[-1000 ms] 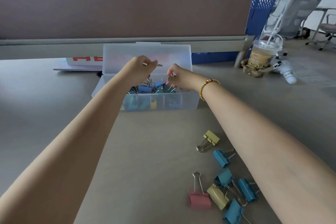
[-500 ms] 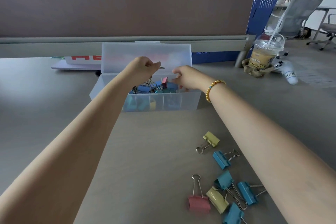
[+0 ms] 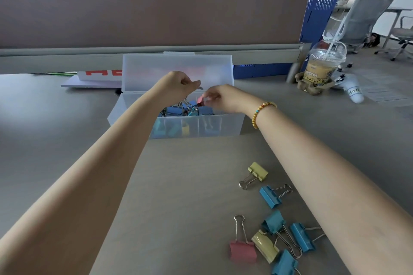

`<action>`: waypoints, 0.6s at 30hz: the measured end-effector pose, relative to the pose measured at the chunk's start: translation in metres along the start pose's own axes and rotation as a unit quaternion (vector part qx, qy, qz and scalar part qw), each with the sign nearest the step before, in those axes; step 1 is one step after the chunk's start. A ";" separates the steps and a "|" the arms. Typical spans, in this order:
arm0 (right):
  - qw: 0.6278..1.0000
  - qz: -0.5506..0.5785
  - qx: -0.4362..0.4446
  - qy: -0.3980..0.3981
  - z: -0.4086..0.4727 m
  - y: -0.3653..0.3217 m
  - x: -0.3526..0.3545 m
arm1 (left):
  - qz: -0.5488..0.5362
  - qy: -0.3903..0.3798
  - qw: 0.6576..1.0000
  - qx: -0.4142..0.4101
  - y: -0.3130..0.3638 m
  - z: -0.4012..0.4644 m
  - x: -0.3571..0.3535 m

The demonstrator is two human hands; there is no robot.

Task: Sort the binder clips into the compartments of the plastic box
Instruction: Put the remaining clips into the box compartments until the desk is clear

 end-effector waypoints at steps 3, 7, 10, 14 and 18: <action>0.990 0.056 -0.043 0.118 -0.009 0.023 0.027 | 0.038 -0.046 0.998 0.028 -0.002 0.005 -0.009; 0.983 0.037 -0.021 0.176 -0.018 0.027 0.035 | 0.082 -0.062 0.994 0.040 0.009 0.016 -0.020; 0.982 0.040 0.000 0.186 -0.017 0.023 0.033 | 0.126 0.016 0.992 0.026 0.029 0.021 -0.027; 0.980 0.034 0.012 0.196 -0.021 0.019 0.033 | 0.194 0.001 0.978 0.078 0.021 0.018 -0.048; 0.979 0.031 0.025 0.201 -0.025 0.018 0.036 | 0.211 -0.013 0.977 0.041 0.021 0.017 -0.047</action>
Point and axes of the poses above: each hand's wrist, its own z-axis towards the middle knuckle, its own x-axis out of the back of the hand, y = z × x, the point moved 9 cm from there along z, towards the middle knuckle, and after that the axes turned 1 degree about y, right-handed, at the moved point
